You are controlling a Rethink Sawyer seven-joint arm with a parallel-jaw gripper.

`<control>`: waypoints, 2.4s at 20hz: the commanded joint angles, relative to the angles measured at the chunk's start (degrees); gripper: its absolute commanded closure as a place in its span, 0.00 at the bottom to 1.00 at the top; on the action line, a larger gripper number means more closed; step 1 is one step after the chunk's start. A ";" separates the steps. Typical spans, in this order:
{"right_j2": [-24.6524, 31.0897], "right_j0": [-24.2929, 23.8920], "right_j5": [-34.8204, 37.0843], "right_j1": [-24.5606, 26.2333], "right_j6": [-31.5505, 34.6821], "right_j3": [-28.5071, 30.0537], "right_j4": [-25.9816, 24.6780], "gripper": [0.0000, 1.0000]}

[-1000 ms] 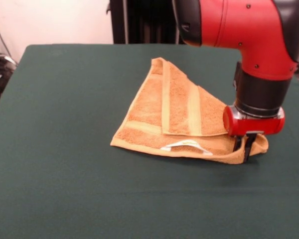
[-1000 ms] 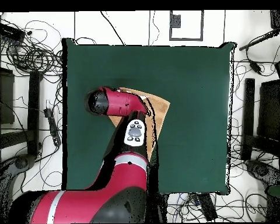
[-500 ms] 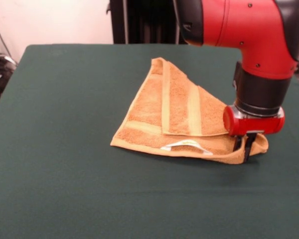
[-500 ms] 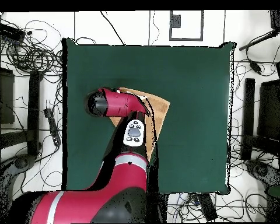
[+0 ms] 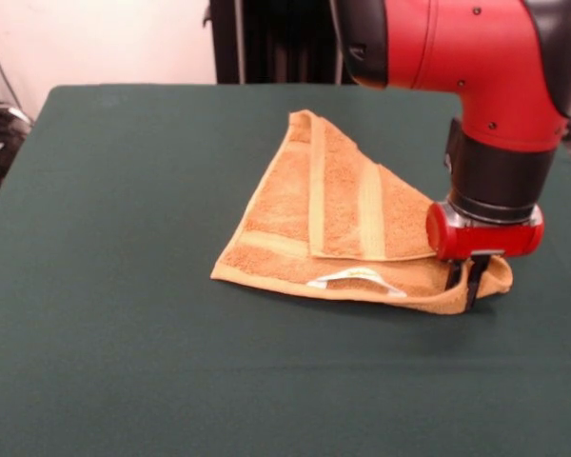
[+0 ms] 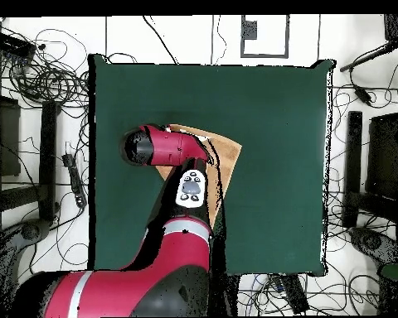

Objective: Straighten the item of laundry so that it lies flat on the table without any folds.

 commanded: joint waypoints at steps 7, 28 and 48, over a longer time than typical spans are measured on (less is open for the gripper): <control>9.42 -0.50 -5.63 4.98 7.60 4.56 -2.07 1.00; 5.90 7.81 -2.40 8.28 15.79 -0.41 4.25 1.00; 6.16 7.03 -6.55 8.26 14.99 1.69 5.02 1.00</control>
